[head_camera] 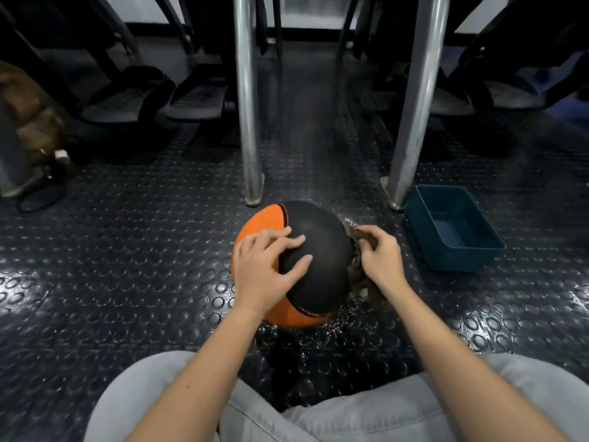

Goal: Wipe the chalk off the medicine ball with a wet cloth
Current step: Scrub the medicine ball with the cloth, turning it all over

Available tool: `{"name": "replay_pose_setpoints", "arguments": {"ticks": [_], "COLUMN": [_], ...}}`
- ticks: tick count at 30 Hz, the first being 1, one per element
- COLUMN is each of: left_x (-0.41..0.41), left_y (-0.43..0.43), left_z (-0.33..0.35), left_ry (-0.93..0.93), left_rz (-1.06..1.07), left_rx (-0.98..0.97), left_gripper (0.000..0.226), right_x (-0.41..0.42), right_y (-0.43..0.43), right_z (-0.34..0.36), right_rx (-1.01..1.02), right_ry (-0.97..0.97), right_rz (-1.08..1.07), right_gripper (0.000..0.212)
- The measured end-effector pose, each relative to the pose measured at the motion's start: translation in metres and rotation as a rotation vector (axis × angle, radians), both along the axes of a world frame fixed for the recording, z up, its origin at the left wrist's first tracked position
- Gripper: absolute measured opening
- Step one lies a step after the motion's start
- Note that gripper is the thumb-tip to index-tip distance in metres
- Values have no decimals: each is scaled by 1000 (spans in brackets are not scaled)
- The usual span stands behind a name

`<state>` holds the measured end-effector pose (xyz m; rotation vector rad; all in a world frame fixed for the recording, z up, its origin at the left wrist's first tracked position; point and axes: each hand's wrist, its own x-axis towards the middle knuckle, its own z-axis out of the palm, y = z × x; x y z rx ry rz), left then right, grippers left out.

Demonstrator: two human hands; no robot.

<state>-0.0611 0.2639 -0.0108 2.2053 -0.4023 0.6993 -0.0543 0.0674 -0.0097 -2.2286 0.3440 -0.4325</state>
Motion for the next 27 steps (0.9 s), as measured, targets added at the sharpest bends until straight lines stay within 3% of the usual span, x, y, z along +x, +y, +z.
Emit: {"name": "replay_pose_setpoints", "arguments": {"ticks": [4, 6, 8, 12, 19, 24, 27], "left_x": [-2, 2, 5, 1, -9, -5, -3], "left_y": [-7, -11, -7, 14, 14, -2, -9], "left_z": [27, 36, 36, 28, 22, 27, 28], "left_ry": [235, 466, 579, 552, 454, 417, 421], "left_rz": [128, 284, 357, 270, 223, 255, 226], "left_rx": [-270, -189, -68, -88, -74, -15, 4], "left_gripper": [11, 28, 42, 43, 39, 39, 41], "right_x": [-31, -49, -61, -51, -8, -61, -63], "right_y": [16, 27, 37, 43, 18, 50, 45], "right_z": [9, 12, 12, 15, 15, 28, 24], "right_rx": [-104, -180, -244, -316, -227, -290, -379], "right_ry": [-82, -163, -258, -406, -12, -302, -339], "right_rz": [41, 115, 193, 308, 171, 273, 329], "right_gripper": [25, 23, 24, 24, 25, 25, 25]}}
